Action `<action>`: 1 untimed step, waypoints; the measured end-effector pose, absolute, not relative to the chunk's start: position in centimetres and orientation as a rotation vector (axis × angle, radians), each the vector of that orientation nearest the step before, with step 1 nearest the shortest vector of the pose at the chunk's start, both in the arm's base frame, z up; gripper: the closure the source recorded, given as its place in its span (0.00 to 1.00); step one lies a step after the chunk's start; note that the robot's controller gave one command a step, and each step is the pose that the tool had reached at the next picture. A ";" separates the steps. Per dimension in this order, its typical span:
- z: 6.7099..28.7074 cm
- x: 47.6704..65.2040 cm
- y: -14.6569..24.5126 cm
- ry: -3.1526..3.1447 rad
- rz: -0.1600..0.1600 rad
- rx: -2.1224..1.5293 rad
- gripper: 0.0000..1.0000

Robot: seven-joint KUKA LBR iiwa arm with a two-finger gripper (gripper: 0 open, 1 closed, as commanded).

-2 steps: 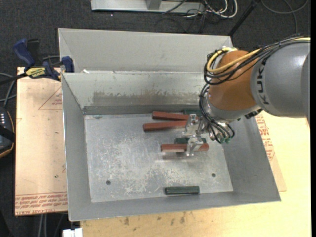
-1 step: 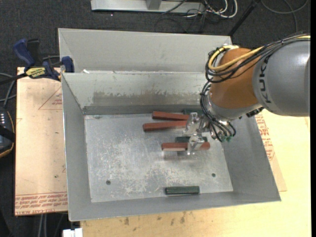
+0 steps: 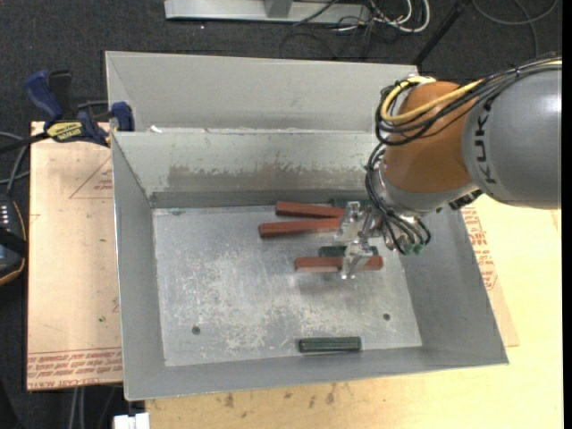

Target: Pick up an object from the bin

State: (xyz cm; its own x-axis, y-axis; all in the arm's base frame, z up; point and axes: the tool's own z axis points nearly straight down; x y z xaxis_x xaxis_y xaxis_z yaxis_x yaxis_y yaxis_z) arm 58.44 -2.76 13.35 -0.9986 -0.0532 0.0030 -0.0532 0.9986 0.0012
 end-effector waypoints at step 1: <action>15.4 58.4 -2.8 -3.138 -0.002 0.084 1.00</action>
Offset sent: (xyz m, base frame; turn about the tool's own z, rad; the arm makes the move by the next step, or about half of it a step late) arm -0.0001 0.0001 0.0476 0.0000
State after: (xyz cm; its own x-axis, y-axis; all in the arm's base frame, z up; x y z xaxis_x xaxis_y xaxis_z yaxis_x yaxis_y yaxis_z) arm 58.43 -2.76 15.36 -0.9986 -0.0533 0.0025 -0.0533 0.9986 0.0011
